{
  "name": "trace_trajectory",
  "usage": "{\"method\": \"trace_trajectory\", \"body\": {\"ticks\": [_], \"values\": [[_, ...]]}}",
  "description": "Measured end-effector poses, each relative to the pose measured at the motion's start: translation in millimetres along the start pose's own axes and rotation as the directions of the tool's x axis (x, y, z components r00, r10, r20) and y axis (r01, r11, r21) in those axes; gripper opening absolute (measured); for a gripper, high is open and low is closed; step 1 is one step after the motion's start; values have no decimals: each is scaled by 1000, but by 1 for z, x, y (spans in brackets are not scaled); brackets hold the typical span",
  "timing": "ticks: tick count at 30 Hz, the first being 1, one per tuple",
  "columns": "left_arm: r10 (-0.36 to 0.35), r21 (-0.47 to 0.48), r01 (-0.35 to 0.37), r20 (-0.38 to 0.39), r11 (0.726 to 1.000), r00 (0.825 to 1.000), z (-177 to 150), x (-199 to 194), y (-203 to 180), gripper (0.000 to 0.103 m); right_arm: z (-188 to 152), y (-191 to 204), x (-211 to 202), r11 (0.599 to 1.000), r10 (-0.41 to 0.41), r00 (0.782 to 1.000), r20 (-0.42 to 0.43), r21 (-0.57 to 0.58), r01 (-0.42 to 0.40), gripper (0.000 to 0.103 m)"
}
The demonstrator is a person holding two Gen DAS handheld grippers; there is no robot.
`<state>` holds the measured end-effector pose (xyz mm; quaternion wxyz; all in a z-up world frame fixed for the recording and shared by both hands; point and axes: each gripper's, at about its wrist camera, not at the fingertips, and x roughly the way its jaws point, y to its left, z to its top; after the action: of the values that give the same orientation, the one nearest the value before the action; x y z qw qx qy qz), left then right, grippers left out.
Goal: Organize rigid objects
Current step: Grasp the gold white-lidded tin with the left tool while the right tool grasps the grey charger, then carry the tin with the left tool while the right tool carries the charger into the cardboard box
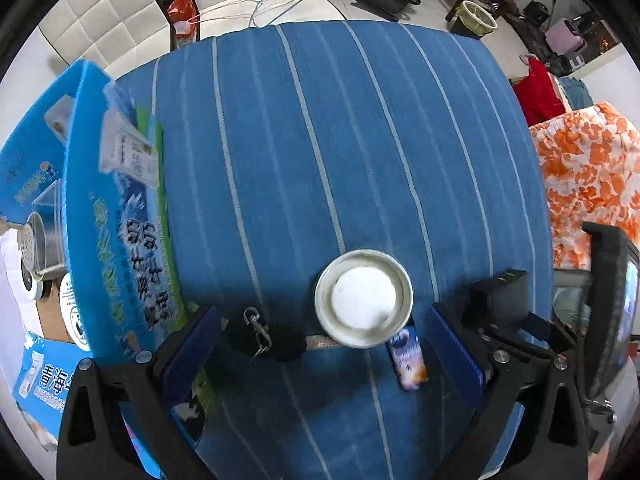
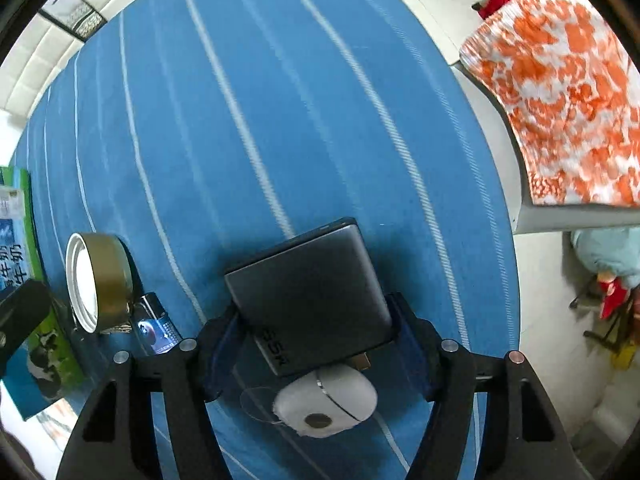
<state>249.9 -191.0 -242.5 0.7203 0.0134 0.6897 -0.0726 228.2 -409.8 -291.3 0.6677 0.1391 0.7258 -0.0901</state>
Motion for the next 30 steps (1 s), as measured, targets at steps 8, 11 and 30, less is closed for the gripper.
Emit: {"method": "trace_trajectory", "body": {"ticks": [8, 11, 30], "values": [[-8, -12, 8, -74, 1000, 997, 13, 40, -15, 103, -1, -7, 3, 1000, 13, 1000, -7, 26, -13, 71], [15, -7, -16, -107, 1000, 994, 11, 56, -16, 103, -2, -4, 3, 1000, -5, 1000, -6, 19, 5, 71], [64, 78, -70, 83, 994, 994, -11, 16, -26, 65, -26, 18, -23, 997, -72, 993, 94, -23, 75, 64]]}}
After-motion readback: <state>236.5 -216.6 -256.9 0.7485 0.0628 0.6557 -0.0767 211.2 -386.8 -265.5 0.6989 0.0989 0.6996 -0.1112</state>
